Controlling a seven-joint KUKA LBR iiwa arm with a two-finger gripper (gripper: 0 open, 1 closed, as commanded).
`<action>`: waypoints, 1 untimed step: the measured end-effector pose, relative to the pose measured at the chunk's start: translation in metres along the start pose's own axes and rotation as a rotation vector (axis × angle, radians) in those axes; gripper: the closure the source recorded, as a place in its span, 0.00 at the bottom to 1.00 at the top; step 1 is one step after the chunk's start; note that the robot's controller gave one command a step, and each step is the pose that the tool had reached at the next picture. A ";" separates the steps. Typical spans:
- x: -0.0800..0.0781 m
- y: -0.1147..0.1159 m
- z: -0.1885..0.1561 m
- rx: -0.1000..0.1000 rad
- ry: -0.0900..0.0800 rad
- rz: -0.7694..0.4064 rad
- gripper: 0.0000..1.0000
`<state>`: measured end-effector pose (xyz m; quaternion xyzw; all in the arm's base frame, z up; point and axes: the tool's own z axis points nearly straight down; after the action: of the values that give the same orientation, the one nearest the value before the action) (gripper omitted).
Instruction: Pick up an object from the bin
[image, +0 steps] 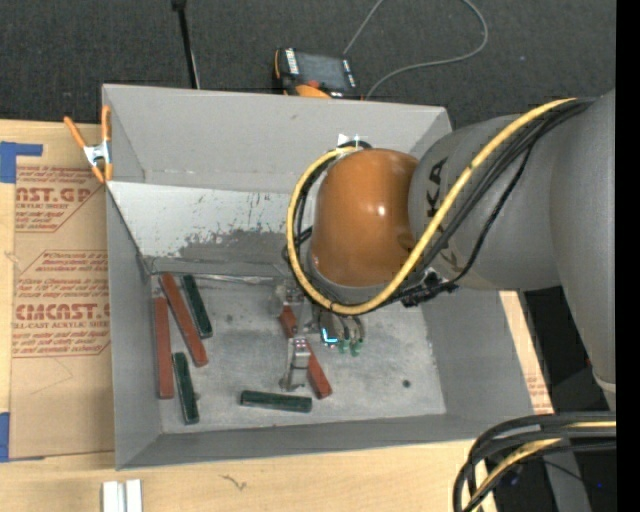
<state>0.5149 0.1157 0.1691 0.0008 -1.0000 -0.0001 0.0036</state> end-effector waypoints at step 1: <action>0.024 -0.010 0.102 0.000 -0.008 -0.182 0.00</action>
Offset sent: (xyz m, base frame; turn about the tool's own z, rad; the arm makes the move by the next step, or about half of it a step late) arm -0.0238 -0.0101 -0.0991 -0.1811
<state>0.4907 0.1061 0.0677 0.0915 -0.9958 -0.0003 -0.0002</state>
